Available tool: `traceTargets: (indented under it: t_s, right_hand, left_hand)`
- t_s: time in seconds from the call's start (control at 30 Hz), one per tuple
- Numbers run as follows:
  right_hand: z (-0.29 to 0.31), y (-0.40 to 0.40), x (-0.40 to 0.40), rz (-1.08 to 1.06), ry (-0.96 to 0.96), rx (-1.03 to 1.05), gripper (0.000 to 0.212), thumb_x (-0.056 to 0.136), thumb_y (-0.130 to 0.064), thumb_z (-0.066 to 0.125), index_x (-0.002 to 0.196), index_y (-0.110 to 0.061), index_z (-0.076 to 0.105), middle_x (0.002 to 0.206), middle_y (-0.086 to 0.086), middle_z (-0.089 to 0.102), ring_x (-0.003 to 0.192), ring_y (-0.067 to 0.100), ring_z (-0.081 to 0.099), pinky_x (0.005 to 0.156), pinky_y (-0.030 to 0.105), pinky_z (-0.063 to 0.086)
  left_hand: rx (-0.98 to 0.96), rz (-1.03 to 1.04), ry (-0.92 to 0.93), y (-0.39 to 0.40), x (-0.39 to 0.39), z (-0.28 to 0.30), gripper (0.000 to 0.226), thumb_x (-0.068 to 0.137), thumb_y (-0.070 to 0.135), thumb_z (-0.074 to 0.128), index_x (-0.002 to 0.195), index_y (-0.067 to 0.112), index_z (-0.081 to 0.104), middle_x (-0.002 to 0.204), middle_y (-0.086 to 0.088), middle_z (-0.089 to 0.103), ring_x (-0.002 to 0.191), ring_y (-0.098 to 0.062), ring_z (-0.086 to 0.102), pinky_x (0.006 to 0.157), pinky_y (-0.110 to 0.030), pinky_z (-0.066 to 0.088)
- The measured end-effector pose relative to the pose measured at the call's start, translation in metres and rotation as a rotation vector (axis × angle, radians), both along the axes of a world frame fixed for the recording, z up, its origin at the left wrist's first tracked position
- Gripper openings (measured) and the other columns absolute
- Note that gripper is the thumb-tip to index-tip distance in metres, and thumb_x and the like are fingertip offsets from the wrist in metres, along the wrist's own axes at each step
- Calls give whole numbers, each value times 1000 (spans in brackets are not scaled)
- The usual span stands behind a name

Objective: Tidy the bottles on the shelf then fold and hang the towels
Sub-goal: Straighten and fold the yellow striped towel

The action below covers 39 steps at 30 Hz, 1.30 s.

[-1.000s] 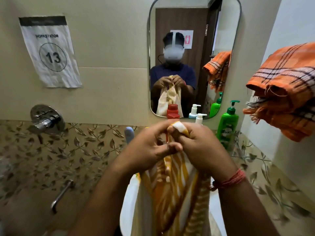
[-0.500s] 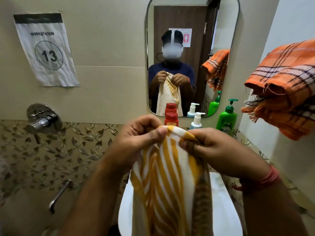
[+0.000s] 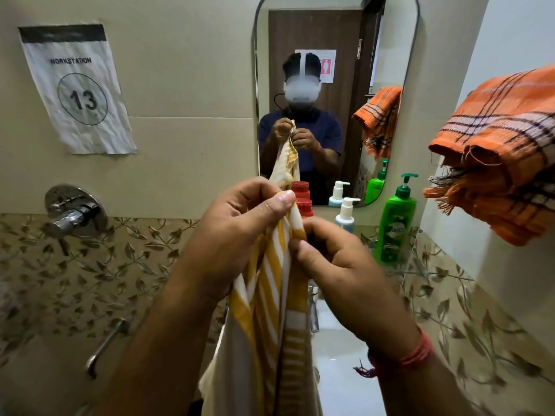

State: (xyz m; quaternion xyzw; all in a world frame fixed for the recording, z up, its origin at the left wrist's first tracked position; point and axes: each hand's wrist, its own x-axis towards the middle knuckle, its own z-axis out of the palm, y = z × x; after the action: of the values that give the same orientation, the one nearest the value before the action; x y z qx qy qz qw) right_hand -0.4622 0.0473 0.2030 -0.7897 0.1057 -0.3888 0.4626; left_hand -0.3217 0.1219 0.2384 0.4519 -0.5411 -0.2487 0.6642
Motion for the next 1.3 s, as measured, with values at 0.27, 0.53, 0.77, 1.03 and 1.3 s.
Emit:
traceTargets:
  t_s: [0.27, 0.53, 0.77, 1.03, 1.3]
  right_hand:
    - [0, -16, -2, -157, -70, 60, 23, 92, -33, 48, 99, -25, 68, 94, 1, 69, 93, 21, 66, 87, 54, 54]
    - [6, -12, -1, 290, -168, 562, 17, 88, -28, 60, 95, -17, 70, 96, 11, 71, 88, 25, 68, 79, 37, 59]
    - [-8, -37, -39, -55, 499, -141, 13, 94, -35, 56, 92, -25, 64, 85, -4, 61, 80, 13, 60, 71, 34, 52]
    - [-41, -55, -45, -596, 510, -343, 34, 88, 0, 53, 103, -29, 63, 102, -6, 51, 96, 14, 53, 72, 21, 42]
    - [2, -16, -32, -116, 29, 105, 27, 92, -44, 54, 89, -23, 71, 85, 5, 69, 76, 11, 67, 70, 26, 55]
  left_hand:
    - [131, 188, -134, 1, 7, -11, 21, 81, 47, 63, 76, 27, 64, 70, 11, 63, 68, -6, 63, 65, -27, 51]
    - [35, 226, -93, 4, 9, -12, 17, 79, 44, 64, 74, 27, 65, 69, 11, 64, 66, -4, 62, 60, -21, 51]
    - [-178, 497, 113, 18, 32, -15, 20, 86, 38, 65, 71, 26, 63, 61, 14, 59, 56, -1, 53, 52, -16, 47]
    - [-252, 864, 277, 17, 69, -29, 23, 96, 38, 62, 78, 24, 61, 71, 13, 56, 63, 2, 49, 62, -14, 45]
    - [-81, 568, -296, 19, 24, -30, 56, 85, 57, 65, 132, 27, 57, 127, 15, 63, 73, 2, 61, 61, -11, 51]
